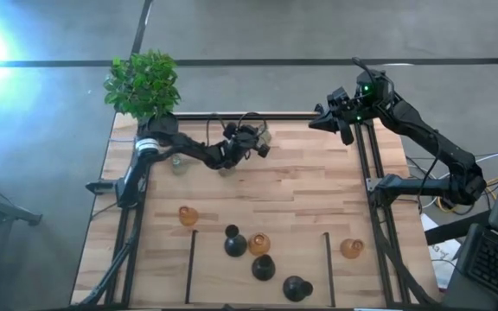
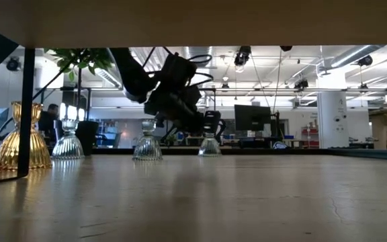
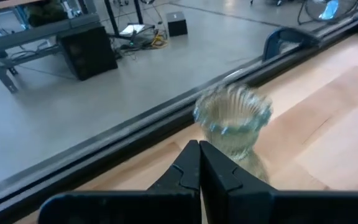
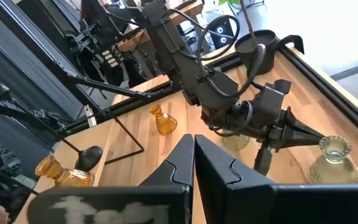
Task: Pick & Place candle stick holders
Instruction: Adjust the top transparent glass candle holder, then put the bottom right transparent glass candle holder on the shelf
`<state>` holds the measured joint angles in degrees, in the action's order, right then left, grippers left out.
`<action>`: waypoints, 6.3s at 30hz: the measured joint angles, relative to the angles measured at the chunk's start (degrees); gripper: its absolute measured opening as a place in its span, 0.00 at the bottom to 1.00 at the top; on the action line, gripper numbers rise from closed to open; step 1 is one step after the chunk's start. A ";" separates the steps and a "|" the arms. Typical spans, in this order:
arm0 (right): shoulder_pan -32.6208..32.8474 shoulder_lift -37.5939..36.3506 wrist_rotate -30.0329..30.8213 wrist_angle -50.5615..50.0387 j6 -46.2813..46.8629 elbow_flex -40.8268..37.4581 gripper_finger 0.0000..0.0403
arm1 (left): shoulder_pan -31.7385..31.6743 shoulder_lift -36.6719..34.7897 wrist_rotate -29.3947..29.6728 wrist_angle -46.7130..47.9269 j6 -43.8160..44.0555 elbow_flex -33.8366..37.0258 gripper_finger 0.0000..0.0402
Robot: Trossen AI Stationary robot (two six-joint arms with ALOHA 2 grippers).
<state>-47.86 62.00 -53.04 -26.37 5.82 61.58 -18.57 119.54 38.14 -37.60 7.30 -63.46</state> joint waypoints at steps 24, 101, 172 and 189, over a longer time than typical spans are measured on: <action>-0.02 0.00 -2.71 -0.42 0.09 0.00 0.02 | 0.74 0.28 0.52 0.06 2.27 -2.16 0.00; -8.63 30.14 9.44 -58.01 -32.24 41.41 0.22 | 7.50 -50.81 -12.53 31.82 3.15 18.84 0.11; -7.82 18.64 9.55 -49.54 -21.20 22.40 0.21 | 7.78 -31.15 -22.38 4.25 1.81 37.85 0.77; -7.91 18.64 9.57 -49.26 -21.30 22.40 0.21 | 6.28 -25.53 -21.54 -1.53 2.27 34.61 0.75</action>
<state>-55.77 80.64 -43.46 -75.64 -15.47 83.99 -12.28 94.02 16.60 -39.13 9.57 -28.86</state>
